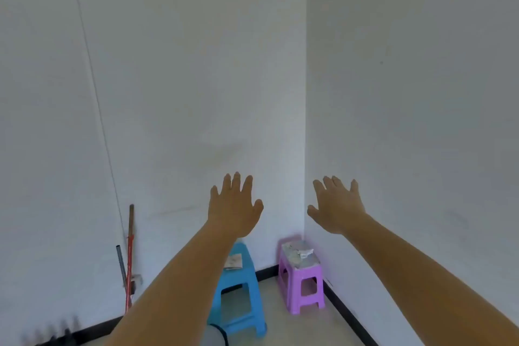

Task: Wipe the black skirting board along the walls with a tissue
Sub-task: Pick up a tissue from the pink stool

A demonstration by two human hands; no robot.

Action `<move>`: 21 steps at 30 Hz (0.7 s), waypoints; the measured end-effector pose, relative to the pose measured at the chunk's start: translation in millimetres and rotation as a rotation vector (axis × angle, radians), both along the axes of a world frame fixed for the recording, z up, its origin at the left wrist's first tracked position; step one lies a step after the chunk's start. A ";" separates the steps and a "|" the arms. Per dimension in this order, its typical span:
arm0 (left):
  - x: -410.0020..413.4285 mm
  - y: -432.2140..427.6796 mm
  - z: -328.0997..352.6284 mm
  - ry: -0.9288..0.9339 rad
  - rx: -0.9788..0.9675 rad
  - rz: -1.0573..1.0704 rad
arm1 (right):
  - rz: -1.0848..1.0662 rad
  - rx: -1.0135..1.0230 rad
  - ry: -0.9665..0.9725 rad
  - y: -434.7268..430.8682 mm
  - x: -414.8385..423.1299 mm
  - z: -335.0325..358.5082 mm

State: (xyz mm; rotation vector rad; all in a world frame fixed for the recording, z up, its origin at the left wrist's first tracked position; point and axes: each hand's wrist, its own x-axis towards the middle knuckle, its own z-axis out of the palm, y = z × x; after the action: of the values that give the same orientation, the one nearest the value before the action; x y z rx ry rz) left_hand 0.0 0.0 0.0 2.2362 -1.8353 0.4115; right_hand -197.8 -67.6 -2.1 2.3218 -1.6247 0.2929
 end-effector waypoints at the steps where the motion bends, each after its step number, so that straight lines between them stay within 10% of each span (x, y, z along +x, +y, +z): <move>1: 3.0 -4.0 -2.2 -0.008 0.009 0.007 | -0.013 0.000 0.004 -2.5 1.5 -1.1; 21: -11.0 -305.1 -79.6 0.184 0.123 -0.067 | -0.007 0.048 0.048 -284.3 3.9 -67.6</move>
State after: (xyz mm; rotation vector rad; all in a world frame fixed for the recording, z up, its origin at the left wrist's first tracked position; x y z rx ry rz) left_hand -11.0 -305.1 -79.6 2.1988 -1.8782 0.0795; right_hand -193.9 -351.9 -69.7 2.3393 -1.6336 0.1978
